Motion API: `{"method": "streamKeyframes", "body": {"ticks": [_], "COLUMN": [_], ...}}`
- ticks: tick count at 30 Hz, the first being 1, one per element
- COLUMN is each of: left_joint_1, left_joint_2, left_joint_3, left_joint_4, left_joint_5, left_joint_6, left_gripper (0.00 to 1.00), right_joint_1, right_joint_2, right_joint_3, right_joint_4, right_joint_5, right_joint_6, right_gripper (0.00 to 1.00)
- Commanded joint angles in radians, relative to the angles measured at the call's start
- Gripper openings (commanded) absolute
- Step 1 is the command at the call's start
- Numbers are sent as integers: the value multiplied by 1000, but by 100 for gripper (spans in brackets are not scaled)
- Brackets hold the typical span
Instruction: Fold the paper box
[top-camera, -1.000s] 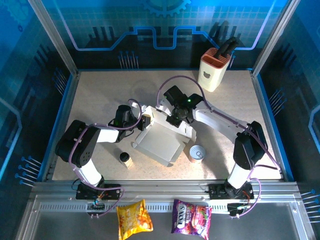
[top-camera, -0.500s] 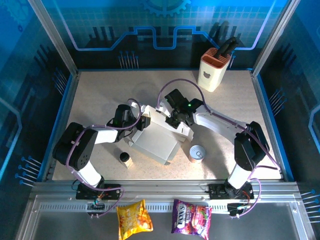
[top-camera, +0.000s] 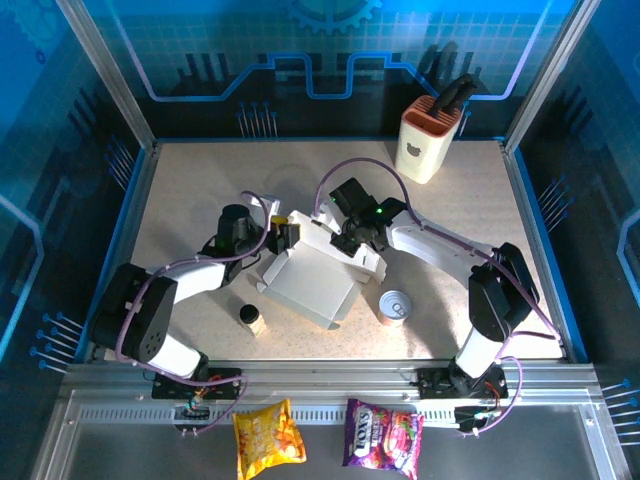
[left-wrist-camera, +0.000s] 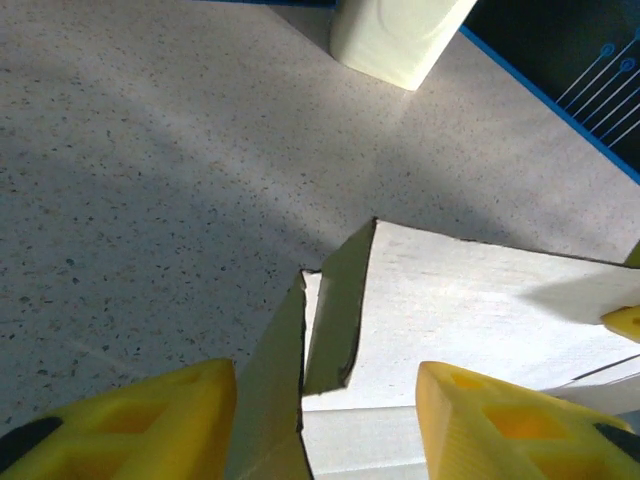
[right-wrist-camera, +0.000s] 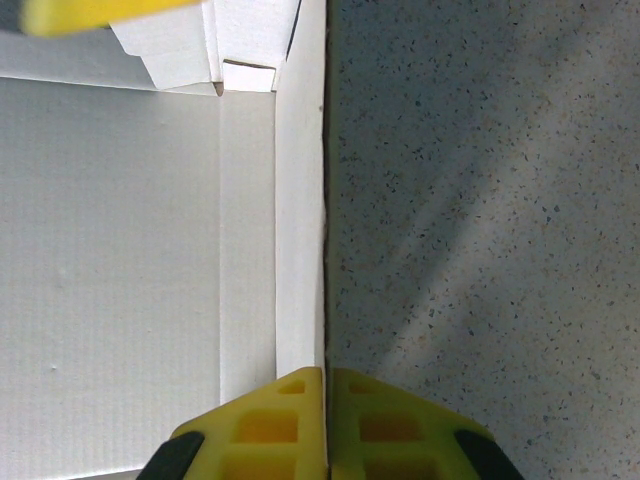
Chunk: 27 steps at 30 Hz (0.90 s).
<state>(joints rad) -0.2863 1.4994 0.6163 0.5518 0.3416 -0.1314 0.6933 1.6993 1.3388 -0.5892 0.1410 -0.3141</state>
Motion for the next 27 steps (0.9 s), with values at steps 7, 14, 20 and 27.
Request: {"method": "streamKeyframes", "body": {"ticks": [7,14,20,27], "left_joint_1": [27,55,55,53], "left_joint_2": [-119,-44,63,108], "left_joint_3": [68,317,488,538], "left_joint_4": [-153,-509,-725,-812], "left_joint_5": [1,32,79,114], "left_joint_6": [-121,-226,-244,-229], "left_gripper": [62,64,64,62], "right_joint_1": [-4,0,5,6], "right_joint_2": [20,16,15,19], "right_joint_3": [-14,-14,-9,-1], "right_joint_4": [-36,-37,-38,-39], "right_joint_5": [-25,-21,-20,-17], "right_joint_6": [-11,-8,-7,-8], "right_gripper": [4,4,4,4]}}
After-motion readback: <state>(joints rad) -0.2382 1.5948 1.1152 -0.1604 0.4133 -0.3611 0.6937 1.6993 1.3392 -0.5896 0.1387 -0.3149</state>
